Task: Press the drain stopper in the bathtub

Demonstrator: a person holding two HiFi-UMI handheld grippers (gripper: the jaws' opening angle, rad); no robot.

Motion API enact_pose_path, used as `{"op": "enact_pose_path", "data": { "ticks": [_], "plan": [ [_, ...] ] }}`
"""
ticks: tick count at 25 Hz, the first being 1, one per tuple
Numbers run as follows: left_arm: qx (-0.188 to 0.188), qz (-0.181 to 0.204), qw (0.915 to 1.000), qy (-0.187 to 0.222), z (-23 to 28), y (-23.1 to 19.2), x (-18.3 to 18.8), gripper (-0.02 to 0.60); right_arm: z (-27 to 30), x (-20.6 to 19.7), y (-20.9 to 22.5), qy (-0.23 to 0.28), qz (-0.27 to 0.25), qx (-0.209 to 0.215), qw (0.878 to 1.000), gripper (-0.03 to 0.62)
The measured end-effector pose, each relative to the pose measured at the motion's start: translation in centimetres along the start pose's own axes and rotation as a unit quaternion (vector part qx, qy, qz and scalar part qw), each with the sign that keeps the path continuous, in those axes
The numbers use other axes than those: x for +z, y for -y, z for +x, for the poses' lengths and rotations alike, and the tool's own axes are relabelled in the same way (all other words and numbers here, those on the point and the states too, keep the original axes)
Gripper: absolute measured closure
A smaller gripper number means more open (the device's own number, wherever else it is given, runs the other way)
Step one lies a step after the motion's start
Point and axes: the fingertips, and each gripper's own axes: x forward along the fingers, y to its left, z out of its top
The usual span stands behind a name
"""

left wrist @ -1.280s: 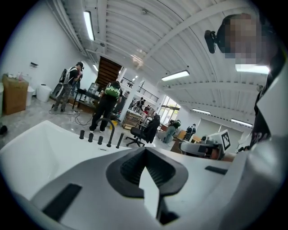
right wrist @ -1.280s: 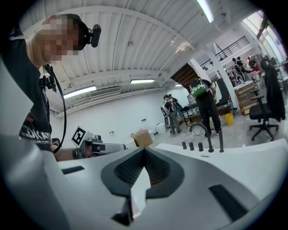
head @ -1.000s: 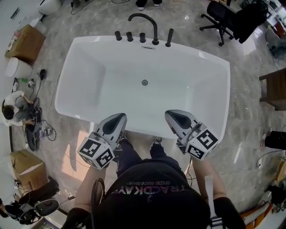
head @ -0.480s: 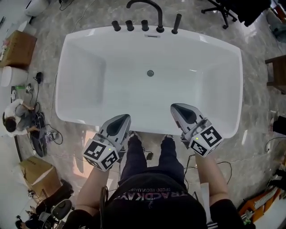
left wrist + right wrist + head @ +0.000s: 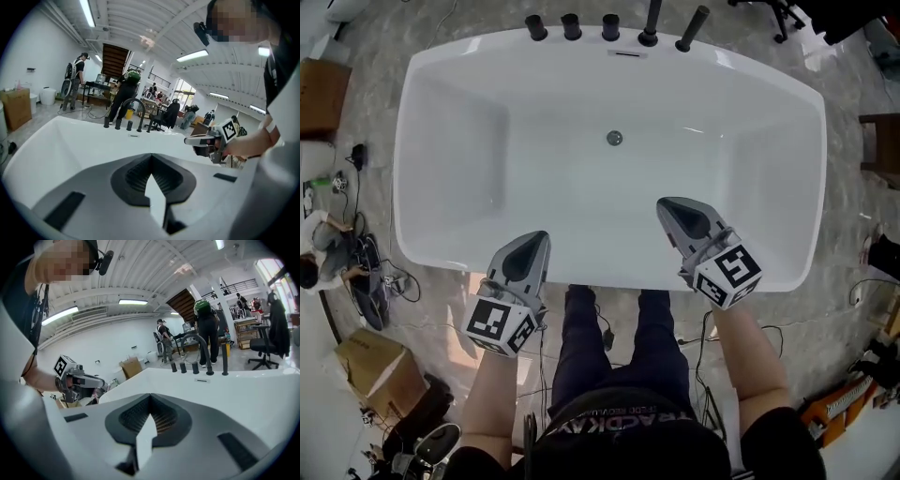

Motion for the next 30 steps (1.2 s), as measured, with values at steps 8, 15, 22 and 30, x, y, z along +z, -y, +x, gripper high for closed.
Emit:
{"op": "enact_pose_path", "data": {
  "ticks": [8, 15, 22, 30],
  "plan": [
    [-0.007, 0.056, 0.9984, -0.001, 4.8, -2.8, -3.3, 0.574, 7.3, -6.9, 5.8, -0.071, -0.017, -0.023, 0.997, 0.582],
    [-0.024, 0.134, 0.9906, 0.006, 9.6, -4.9, -6.8, 0.574, 13.8, -13.3, 11.5, -0.122, -0.028, -0.039, 0.991, 0.583],
    [-0.035, 0.172, 0.9844, -0.004, 12.4, -7.1, -9.5, 0.574, 20.8, -20.1, 17.2, -0.181, -0.032, -0.052, 0.982, 0.583],
    [-0.040, 0.182, 0.9822, -0.023, 15.1, -7.9, -12.3, 0.574, 26.6, -27.2, 23.0, -0.253, -0.039, -0.058, 0.965, 0.582]
  ]
}}
